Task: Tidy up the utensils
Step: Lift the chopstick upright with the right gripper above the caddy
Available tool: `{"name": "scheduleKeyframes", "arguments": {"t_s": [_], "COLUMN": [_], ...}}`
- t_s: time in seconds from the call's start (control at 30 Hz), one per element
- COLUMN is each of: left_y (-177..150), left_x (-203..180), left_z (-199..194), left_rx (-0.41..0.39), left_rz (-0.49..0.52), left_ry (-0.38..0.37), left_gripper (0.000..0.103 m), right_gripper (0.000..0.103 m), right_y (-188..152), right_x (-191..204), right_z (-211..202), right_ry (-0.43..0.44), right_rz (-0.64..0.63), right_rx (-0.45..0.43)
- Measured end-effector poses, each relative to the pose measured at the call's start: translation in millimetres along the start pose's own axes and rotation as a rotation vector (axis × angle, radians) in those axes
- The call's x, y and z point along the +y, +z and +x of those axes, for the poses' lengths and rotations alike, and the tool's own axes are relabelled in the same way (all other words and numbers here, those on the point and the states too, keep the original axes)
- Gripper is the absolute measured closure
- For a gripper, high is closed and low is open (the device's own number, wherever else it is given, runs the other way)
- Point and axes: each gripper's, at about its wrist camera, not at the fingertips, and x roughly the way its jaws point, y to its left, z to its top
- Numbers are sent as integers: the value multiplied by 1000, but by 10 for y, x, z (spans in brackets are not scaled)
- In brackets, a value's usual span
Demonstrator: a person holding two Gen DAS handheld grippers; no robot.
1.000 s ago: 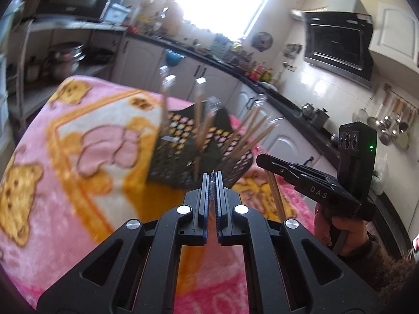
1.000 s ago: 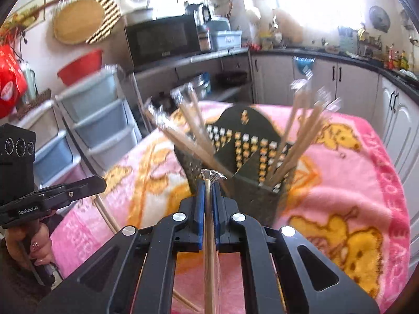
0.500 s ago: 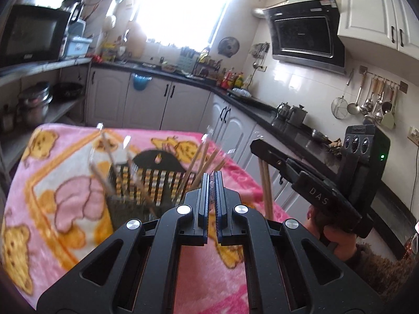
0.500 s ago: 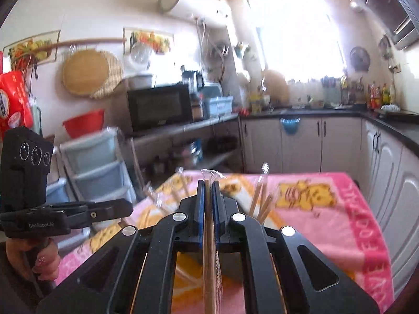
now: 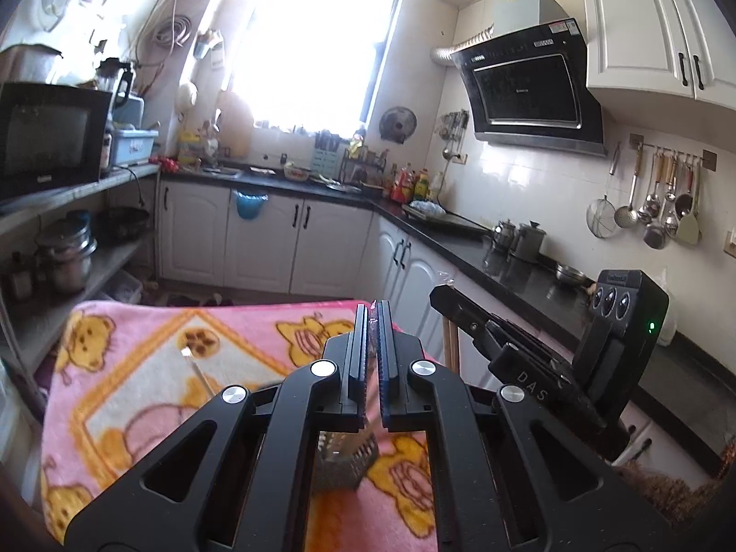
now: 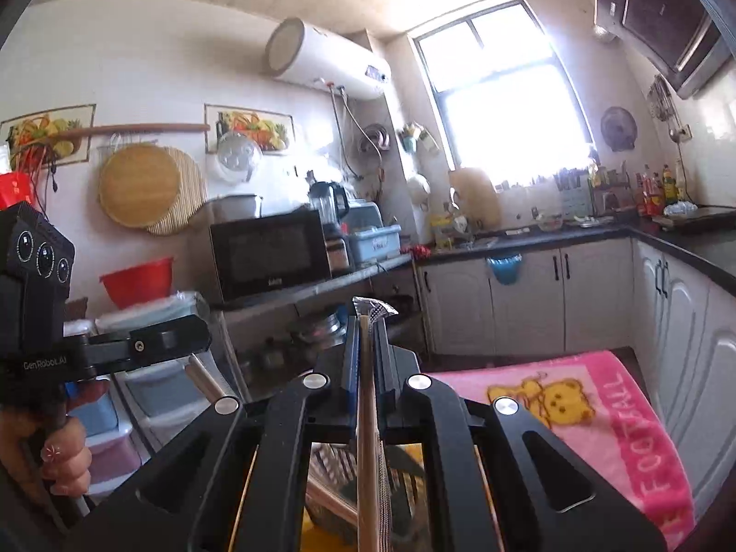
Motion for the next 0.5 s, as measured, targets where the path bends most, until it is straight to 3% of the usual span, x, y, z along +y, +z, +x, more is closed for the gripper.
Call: {"name": "scheduleKeyframes", "arguments": {"t_s": [0.2,0.5], "left_y": [131,80], "left_x": [120,342], "left_z": [61,270], "left_rx": [-11,18], "left_rz": [2,-19], "left_ry": [26,70], "left_gripper": [101,101], "right_gripper": [97,97], "right_y": [86,-28], "right_x": [80,188], "right_z": [269,658], "right_ry": [-11,-38], "right_rz": [-36,-99], "right_rx": [-81,-146]}}
